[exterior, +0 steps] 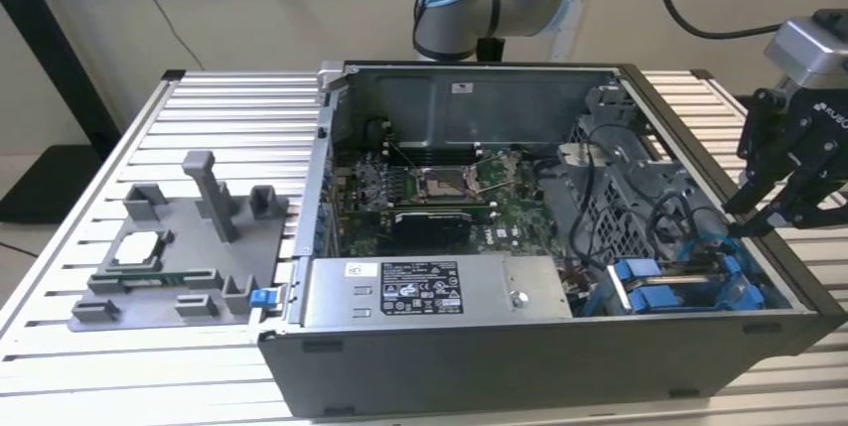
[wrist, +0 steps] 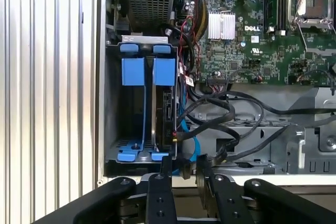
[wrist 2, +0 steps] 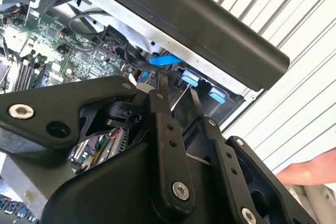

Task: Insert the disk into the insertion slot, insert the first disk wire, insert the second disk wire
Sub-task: 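Insert the second disk wire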

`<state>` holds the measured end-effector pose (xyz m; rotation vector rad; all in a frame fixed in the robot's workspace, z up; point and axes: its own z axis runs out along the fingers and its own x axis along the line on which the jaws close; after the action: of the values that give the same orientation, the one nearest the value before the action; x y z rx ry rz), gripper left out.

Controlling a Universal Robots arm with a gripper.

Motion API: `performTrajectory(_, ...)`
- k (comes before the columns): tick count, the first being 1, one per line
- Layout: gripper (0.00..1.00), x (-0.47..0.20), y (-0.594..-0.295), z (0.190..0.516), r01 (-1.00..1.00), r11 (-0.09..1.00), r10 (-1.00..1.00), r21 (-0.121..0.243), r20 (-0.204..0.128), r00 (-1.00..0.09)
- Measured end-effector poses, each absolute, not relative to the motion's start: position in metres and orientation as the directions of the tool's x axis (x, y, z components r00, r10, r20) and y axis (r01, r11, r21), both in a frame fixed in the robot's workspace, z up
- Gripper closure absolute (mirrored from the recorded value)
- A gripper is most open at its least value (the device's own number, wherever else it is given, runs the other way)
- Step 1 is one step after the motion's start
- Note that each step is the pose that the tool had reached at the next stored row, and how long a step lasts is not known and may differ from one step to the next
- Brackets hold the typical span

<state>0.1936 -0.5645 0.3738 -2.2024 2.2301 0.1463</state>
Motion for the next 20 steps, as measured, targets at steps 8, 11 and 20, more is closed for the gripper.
performTrajectory(8, 0.0, 0.197, -0.565, 0.372, -0.998, 0.01, -0.998, 0.064, -0.068, -0.015)
performTrajectory(11, 0.0, 0.199, -0.565, 0.369, -0.998, 0.01, -0.998, 0.065, -0.068, -0.015)
performTrajectory(20, 1.0, 0.205, -0.564, 0.363, -0.995, 0.009, -0.998, 0.103, -0.067, -0.016)
